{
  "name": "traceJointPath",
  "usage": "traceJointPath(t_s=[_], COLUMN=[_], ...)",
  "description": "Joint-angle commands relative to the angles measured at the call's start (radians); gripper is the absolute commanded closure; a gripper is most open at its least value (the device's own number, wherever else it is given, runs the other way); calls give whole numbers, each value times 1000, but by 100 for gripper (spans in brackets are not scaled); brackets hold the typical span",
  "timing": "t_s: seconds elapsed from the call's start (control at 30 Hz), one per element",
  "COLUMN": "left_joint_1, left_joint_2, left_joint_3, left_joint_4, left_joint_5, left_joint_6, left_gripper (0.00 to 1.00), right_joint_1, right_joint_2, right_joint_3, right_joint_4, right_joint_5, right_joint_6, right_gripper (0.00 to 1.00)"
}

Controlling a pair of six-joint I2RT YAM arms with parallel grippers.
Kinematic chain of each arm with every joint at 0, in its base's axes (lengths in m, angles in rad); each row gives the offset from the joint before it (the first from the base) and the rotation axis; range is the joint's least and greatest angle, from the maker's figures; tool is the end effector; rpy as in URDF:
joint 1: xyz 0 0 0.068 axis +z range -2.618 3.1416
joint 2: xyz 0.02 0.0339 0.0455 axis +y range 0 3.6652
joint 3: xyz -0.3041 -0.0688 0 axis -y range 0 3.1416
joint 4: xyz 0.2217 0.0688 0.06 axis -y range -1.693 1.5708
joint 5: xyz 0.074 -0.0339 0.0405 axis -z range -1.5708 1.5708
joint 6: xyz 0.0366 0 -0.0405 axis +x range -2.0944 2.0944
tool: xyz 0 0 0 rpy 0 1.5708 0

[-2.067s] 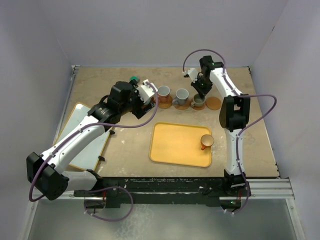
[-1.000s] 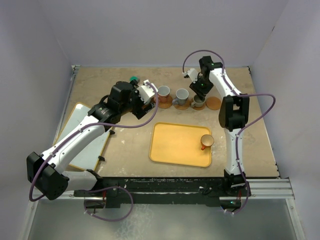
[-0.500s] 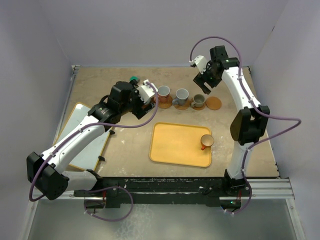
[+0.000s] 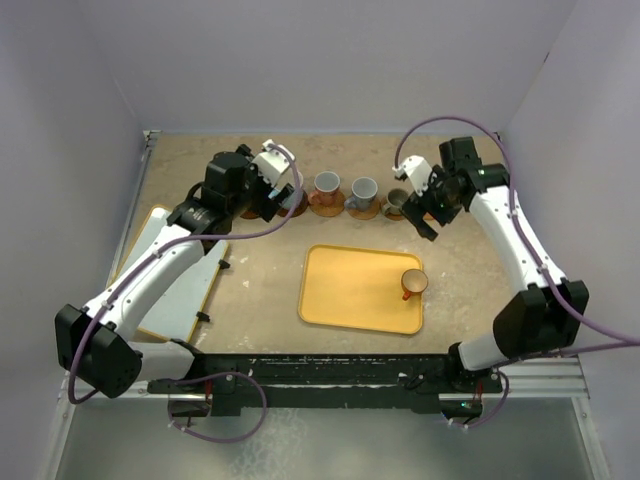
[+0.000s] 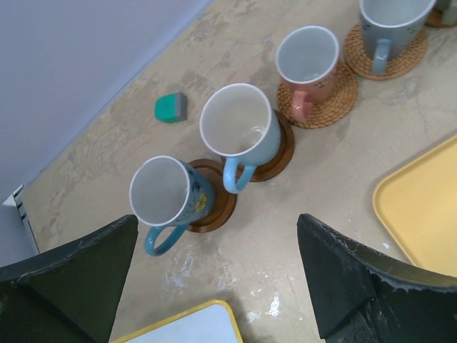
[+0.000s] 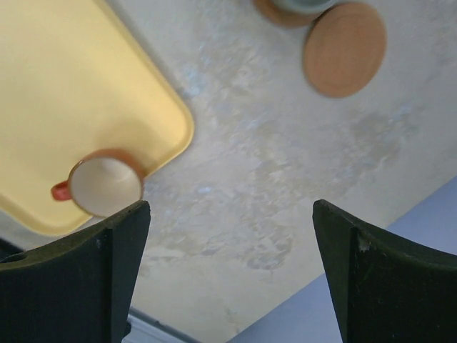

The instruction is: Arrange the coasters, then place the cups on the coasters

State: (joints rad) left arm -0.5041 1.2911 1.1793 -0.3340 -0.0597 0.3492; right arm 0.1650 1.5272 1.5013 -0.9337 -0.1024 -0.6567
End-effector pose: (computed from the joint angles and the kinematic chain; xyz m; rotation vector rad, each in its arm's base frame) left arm 0.2312 -0.1250 0.3930 0.7996 1.8506 -0.0383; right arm 0.2887 0.0519 0.3811 -1.0455 2.2977 -0.0683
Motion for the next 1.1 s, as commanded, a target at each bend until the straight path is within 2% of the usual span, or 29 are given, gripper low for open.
traceJointPath(t_s=[0.0, 0.2, 0.37, 0.5, 0.63, 1.07], left_joint_1=[66, 121, 143, 144, 144, 143], left_joint_2=[-3, 12, -2, -33, -35, -25], left_joint_3=[-1, -6, -76, -144, -147, -155], left_joint_4=[94, 123, 192, 250, 239, 222], left_joint_5=[18, 93, 178, 235, 254, 264], left_joint_6=[-54, -106, -183, -183, -168, -145], left_gripper=[10, 9, 9, 9, 9, 9], right_joint_1=[14, 22, 23, 24, 25, 65], right_joint_2=[-137, -264, -288, -249, -190, -16], right_joint_3=[-158, -361, -481, -517, -520, -463], right_joint_4=[-17, 26, 96, 138, 169, 181], right_joint_5=[-56, -90, -108, -100, -110, -127], right_joint_6=[-2, 3, 26, 36, 44, 40], right_gripper=[4, 7, 14, 27, 37, 58])
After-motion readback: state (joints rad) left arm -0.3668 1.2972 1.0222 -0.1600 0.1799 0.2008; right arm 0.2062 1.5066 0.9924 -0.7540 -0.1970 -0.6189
